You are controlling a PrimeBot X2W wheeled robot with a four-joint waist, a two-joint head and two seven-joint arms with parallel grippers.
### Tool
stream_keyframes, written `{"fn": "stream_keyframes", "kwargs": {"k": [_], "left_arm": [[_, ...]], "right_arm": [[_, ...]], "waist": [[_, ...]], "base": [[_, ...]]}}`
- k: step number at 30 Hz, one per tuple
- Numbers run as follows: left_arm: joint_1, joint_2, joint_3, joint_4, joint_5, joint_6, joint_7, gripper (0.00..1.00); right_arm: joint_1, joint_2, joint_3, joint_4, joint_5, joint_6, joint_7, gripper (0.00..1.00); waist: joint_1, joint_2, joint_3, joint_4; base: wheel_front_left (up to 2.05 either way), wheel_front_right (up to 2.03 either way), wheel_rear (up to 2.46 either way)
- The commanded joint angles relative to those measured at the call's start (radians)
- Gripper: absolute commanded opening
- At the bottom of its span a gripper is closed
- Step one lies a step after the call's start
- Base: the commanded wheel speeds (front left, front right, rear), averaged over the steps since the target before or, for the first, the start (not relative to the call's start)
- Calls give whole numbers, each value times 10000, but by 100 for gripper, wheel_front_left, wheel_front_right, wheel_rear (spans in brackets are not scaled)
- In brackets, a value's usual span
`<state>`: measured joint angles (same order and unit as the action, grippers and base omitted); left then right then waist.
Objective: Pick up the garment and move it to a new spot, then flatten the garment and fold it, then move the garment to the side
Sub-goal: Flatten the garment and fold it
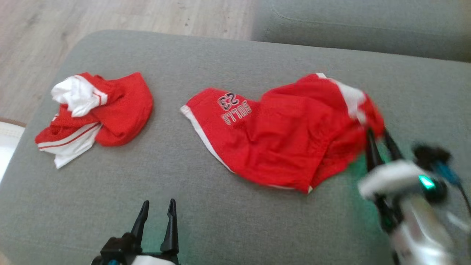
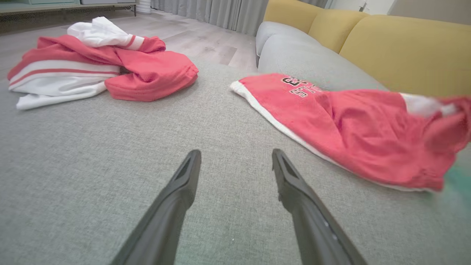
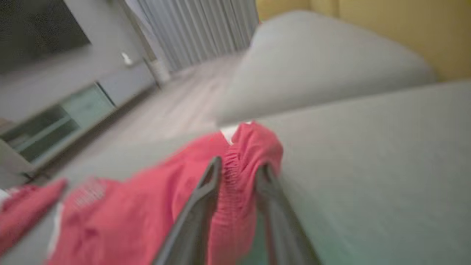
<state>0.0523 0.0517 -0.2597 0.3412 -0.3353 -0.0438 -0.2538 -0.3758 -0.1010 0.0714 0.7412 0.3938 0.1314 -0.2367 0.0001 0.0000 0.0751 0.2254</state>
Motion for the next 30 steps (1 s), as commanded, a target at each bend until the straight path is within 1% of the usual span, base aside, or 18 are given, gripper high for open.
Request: {"fn": "stream_keyframes", "kwargs": {"k": [1,3,5,8,10,12,13,15,18,21,23,26,30], "left_arm": [[-416,-14,247,-309,-39,26,-80,100],[-471,-14,288,-298,16,24,-80,100],[-498,-14,357,-267,109,2,-80,100],[-555,-14,511,-214,212,-33,-80,100],[-599,-14,560,-183,240,-47,-80,100],[-643,-14,568,-168,223,-53,-80,100],[-661,-14,565,-165,198,-59,-80,100],[-682,-14,546,-160,157,-66,-80,100],[-649,-14,475,-172,112,-61,-80,100],[-569,-14,452,-171,95,-70,-80,100],[-538,-14,451,-166,91,-75,-80,100],[-503,-14,446,-170,51,-47,-80,100],[-479,-14,425,-142,9,-43,-80,100]], "right_arm": [[-381,-85,-121,-172,-197,-7,-127,100],[-106,-219,-668,225,-604,-7,-199,100],[115,-185,-1258,386,-872,-7,-234,100],[434,-6,-1700,-248,-1384,-7,-244,100],[714,135,-1633,-960,-1745,-7,-246,100],[1043,275,-1229,-1680,-1848,-7,-247,100],[1216,317,-868,-2026,-1905,-7,-248,100],[1570,375,-41,-2610,-1863,-7,-248,100],[2022,374,1392,-3039,-1684,-7,-249,100],[2260,135,2658,-2988,-1316,-7,-249,100],[2288,-36,3249,-2815,-979,-7,-249,100],[2165,-202,3773,-2372,-566,-7,-249,100],[1842,-244,4167,-1969,-176,-7,-250,100]], "waist": [[-1,0,50,-103],[-1,0,64,-242],[-1,0,54,-388],[-1,0,19,-593],[-1,0,-15,-675],[-1,0,-39,-710],[-1,0,-52,-718],[-1,0,-83,-711],[-1,0,-128,-658],[-1,0,-133,-573],[-1,0,-106,-500],[-1,0,-61,-395],[-1,0,5,-272]], "base": [[0,0,0],[0,0,0],[0,0,0],[0,0,0],[0,0,0],[0,0,0],[0,0,0],[0,0,0],[0,0,0],[0,0,0],[0,0,0],[0,0,0],[0,0,0]]}}
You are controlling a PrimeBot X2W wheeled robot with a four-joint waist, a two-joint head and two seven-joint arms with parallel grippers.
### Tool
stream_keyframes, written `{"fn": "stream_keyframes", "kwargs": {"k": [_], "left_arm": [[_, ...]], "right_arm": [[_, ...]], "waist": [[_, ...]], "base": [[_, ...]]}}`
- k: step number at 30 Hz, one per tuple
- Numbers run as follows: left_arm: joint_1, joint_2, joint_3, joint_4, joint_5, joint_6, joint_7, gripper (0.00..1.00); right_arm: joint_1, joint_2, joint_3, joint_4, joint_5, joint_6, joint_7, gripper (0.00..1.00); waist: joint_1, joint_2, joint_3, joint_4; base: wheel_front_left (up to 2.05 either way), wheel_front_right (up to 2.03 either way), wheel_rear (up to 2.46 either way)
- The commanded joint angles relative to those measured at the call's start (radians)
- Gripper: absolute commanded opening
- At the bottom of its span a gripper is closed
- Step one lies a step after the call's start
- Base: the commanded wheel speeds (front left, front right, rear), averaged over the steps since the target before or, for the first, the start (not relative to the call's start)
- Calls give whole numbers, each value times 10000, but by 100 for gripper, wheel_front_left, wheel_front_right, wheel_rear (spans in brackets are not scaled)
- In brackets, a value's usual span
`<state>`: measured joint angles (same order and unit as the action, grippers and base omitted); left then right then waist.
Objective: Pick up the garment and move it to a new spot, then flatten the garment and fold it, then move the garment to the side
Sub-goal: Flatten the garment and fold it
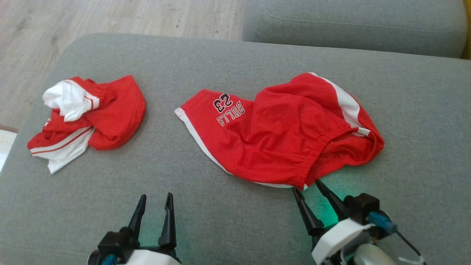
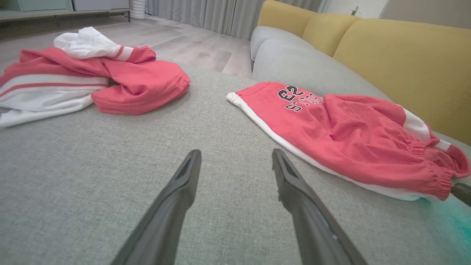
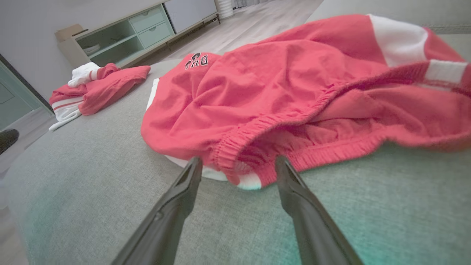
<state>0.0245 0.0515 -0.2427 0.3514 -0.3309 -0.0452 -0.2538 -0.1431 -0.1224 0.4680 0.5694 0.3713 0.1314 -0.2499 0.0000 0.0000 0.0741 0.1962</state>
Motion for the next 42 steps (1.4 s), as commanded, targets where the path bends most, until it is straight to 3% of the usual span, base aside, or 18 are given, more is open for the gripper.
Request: {"fn": "stream_keyframes", "kwargs": {"k": [1,7,8,9,10,13,14,18,25,26,27,28,32,42], "left_arm": [[-207,-13,254,-231,-42,-32,-80,100],[-266,-13,191,-228,-72,-20,-80,100],[-274,-13,178,-241,-80,-13,-80,100],[-277,-13,170,-252,-88,-6,-80,100],[-271,-13,167,-257,-95,2,-80,100],[-244,-13,148,-246,-121,19,-80,100],[-250,-13,123,-253,-144,27,-80,100],[-361,-13,-12,-263,-200,10,-80,100],[-666,-13,-389,-214,-287,37,-80,100],[-682,-13,-415,-207,-294,48,-80,100],[-687,-13,-423,-202,-297,58,-80,100],[-678,-13,-411,-195,-297,72,-80,100],[-538,-13,-143,-135,-233,114,-80,100],[-311,-13,893,-270,366,243,-80,100]], "right_arm": [[-571,-32,314,-161,125,-7,-117,100],[-956,-7,697,74,462,-7,-118,96],[-1017,-8,716,86,521,-7,-118,69],[-1071,-5,760,81,579,-7,-118,26],[-1114,-5,800,75,640,-7,-118,0],[-1264,-11,475,84,959,-7,-118,0],[-1430,5,-269,61,1178,-7,-118,0],[-1946,-33,-1616,419,1172,-7,-118,0],[-3138,-168,-3169,2519,383,-7,-107,0],[-3255,-142,-3250,2770,280,-7,-108,9],[-3355,-113,-3327,2939,186,-7,-109,65],[-3414,-77,-3396,3039,92,-7,-111,100],[-3128,91,-3761,2417,-409,-7,-115,100],[-593,382,-4021,-1380,-2564,-7,-117,100]], "waist": [[0,0,30,51],[0,0,119,197],[0,0,135,218],[0,0,149,235],[0,0,162,245],[0,0,220,239],[0,0,277,229],[0,0,497,265],[0,0,823,533],[0,0,831,552],[0,0,830,559],[0,0,808,546],[0,0,546,296],[0,0,-235,-764]], "base": [[0,0,0],[0,0,0],[0,0,0],[0,0,0],[0,0,0],[0,0,0],[0,0,0],[0,0,0],[0,0,0],[0,0,0],[0,0,0],[0,0,0],[0,0,0],[0,0,0]]}}
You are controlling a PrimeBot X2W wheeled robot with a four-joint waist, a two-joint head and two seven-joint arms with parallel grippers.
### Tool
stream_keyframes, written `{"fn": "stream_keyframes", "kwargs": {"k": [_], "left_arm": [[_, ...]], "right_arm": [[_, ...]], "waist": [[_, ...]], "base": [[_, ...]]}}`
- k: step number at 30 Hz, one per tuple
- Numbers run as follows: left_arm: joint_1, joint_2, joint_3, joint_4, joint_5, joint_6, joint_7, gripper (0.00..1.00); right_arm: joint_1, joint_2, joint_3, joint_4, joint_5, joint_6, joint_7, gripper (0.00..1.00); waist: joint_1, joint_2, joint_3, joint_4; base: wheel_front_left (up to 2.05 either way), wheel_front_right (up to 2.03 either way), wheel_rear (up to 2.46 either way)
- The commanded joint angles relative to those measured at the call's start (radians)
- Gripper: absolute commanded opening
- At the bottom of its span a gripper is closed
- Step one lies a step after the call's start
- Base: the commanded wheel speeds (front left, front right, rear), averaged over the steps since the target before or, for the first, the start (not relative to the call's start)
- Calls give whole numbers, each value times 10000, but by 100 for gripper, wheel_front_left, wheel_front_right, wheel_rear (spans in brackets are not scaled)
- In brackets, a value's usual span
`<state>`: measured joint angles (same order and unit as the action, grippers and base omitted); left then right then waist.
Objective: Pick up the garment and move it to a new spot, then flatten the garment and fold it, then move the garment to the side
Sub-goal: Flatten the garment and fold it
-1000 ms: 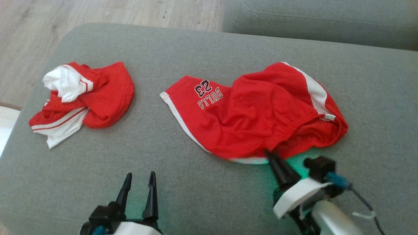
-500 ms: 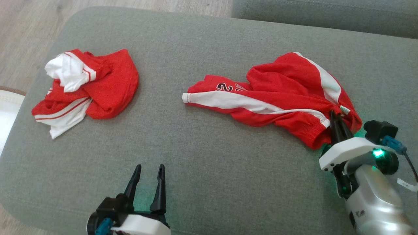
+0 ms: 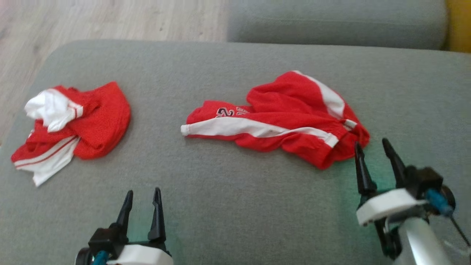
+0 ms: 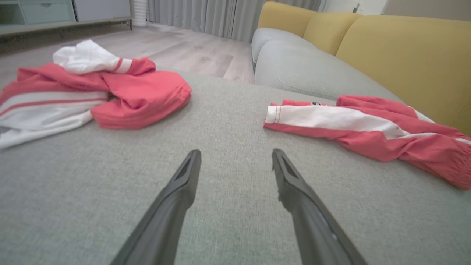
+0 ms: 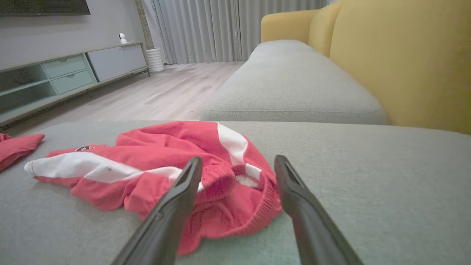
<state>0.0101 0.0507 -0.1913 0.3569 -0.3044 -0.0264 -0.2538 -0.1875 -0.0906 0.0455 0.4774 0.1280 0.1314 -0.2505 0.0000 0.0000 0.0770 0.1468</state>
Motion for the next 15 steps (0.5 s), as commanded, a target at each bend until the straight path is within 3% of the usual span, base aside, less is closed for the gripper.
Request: {"fn": "stream_keyframes", "kwargs": {"k": [1,6,15], "left_arm": [[-139,-5,456,-332,177,69,-80,100],[179,-5,741,-429,598,146,-80,100],[660,-5,982,-579,1128,332,-80,100]], "right_arm": [[83,97,177,-710,-227,-7,-111,100],[1130,295,64,-1316,-464,-7,-111,100],[1795,398,385,-1230,-266,-7,-112,100]], "waist": [[0,0,-357,-363],[0,0,-775,-776],[0,0,-953,-1216]], "base": [[0,0,0],[0,0,0],[0,0,0]]}}
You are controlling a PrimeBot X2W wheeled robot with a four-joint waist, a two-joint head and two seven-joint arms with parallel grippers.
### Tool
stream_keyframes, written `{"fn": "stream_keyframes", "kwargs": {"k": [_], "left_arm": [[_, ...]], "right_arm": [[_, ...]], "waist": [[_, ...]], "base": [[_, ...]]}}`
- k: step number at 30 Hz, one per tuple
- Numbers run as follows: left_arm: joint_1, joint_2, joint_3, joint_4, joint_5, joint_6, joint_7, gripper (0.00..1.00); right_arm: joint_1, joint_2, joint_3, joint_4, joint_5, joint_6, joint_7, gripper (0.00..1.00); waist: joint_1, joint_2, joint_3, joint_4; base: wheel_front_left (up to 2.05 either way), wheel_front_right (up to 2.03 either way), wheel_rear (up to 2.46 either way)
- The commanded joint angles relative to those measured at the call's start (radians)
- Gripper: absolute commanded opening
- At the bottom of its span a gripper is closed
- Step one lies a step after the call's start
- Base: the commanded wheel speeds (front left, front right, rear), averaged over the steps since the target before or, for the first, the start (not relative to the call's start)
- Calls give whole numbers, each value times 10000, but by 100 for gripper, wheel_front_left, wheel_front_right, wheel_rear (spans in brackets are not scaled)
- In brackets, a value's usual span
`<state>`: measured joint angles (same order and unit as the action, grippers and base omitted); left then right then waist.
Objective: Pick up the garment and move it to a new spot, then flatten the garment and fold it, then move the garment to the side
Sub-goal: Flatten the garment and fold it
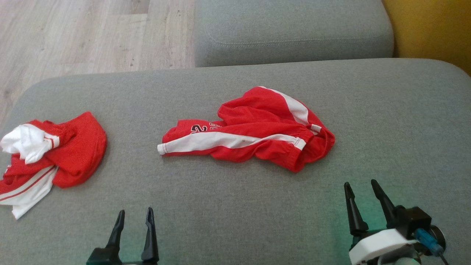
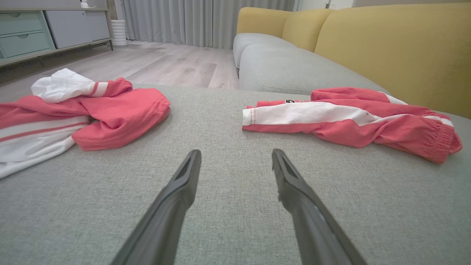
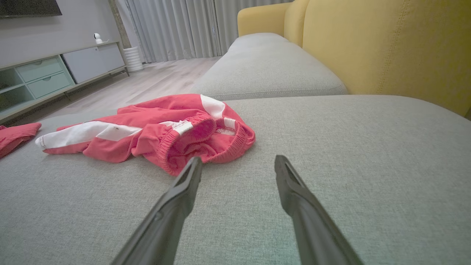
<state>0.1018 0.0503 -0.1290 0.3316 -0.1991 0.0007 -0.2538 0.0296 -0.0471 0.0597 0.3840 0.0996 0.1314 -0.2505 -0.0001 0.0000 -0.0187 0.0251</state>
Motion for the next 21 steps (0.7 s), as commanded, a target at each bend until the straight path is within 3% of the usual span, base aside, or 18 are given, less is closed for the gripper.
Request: {"fn": "stream_keyframes", "kwargs": {"k": [1,8,21], "left_arm": [[-249,-1,361,-337,108,68,-80,100],[-415,-1,88,-395,217,-3,-80,100],[-934,-1,-600,-335,151,10,-80,100]], "right_arm": [[-393,-36,273,-291,58,-7,-112,100],[-883,-33,955,66,884,-7,-112,100],[-3137,-32,1904,2084,4285,-7,-112,100]], "waist": [[1,0,18,-8],[1,0,288,326],[1,0,1383,1335]], "base": [[0,0,0],[0,0,0],[0,0,0]]}}
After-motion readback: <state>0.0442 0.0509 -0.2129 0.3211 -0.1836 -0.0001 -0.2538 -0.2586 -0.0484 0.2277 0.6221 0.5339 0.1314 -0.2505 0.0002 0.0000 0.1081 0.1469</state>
